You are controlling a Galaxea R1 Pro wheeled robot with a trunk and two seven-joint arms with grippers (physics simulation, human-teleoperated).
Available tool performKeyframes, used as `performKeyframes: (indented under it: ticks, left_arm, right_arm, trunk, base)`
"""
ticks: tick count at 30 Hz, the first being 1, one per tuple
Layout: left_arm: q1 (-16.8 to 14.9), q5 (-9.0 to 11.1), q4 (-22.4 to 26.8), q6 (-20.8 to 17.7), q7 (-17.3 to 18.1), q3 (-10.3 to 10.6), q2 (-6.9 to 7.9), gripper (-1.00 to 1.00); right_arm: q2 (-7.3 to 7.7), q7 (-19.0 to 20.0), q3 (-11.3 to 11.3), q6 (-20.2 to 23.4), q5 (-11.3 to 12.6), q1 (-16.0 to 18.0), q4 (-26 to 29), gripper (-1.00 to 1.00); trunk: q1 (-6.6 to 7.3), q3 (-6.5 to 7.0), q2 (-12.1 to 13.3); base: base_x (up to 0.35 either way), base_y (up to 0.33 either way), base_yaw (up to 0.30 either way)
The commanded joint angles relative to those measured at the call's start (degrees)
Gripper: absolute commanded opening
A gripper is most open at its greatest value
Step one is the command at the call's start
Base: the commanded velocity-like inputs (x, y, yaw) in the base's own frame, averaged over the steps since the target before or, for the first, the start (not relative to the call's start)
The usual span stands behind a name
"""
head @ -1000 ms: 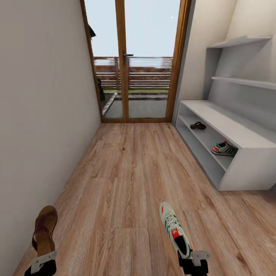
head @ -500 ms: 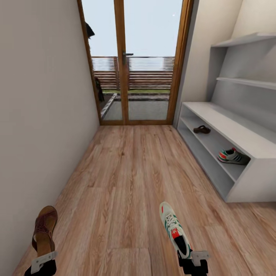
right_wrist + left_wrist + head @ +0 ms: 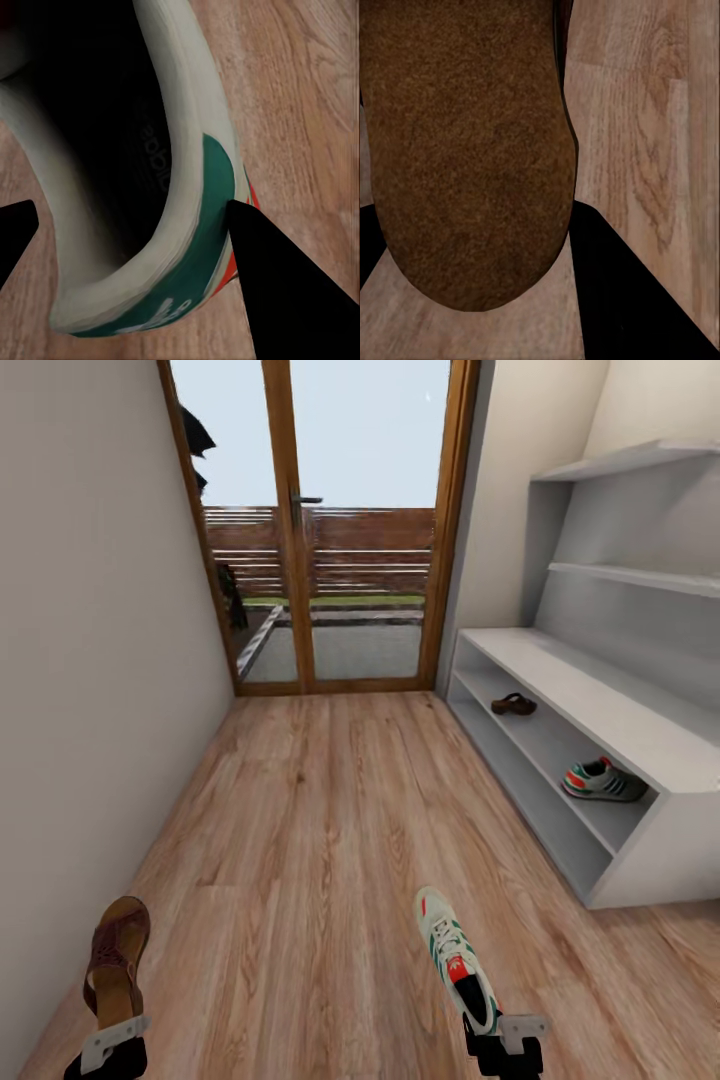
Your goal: Pick up the two gym shoes and the two sandals from the corridor floor and place them onto the hallstand (shoe rack) in the corridor, making sure they are on the rack and not on the floor. Arrange them so the two gym shoes are next to each other and the two sandals are next to each other.
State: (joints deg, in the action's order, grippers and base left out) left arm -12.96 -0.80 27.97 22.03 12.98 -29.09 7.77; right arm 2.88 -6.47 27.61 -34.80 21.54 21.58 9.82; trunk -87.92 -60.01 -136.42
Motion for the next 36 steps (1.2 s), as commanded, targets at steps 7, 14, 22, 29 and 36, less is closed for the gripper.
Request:
performKeyframes:
  ticks: [7, 14, 22, 29, 36]
  left_arm:
    - [0.0, -0.3, 0.1, 0.1, 0.5, -0.4, -0.02, -1.0]
    - [0.0, -0.3, 0.0, 0.1, 0.5, -0.4, -0.02, -1.0]
    - [0.0, -0.3, 0.0, 0.1, 0.5, -0.4, -0.02, -1.0]
    - [0.0, -0.3, 0.0, 0.1, 0.5, -0.4, -0.01, -1.0]
    - [0.0, -0.3, 0.0, 0.1, 0.5, -0.4, -0.02, -1.0]
  right_arm:
    - [0.02, -0.5, 0.5, -0.1, 0.3, 0.0, 0.0, -1.0]
    - [0.17, -0.5, 0.5, -0.1, 0.3, 0.0, 0.0, -1.0]
    - [0.24, -0.5, 0.5, -0.1, 0.3, 0.0, 0.0, -1.0]
    - [0.24, -0.5, 0.5, -0.1, 0.3, 0.0, 0.0, -1.0]
    - [0.19, -0.5, 0.5, -0.1, 0.3, 0.0, 0.0, -1.0]
  trunk:
    - [-0.02, -0.05, 0.0]
    - [-0.02, -0.05, 0.0]
    - [-0.02, -0.05, 0.0]
    - [-0.02, -0.05, 0.0]
    - [-0.02, -0.05, 0.0]
  base:
    - [0.338, 0.0, -0.085]
    - [0.338, 0.0, -0.003]
    - [0.338, 0.0, 0.0]
    - [0.338, 0.0, 0.0]
    - [0.338, 0.0, 0.0]
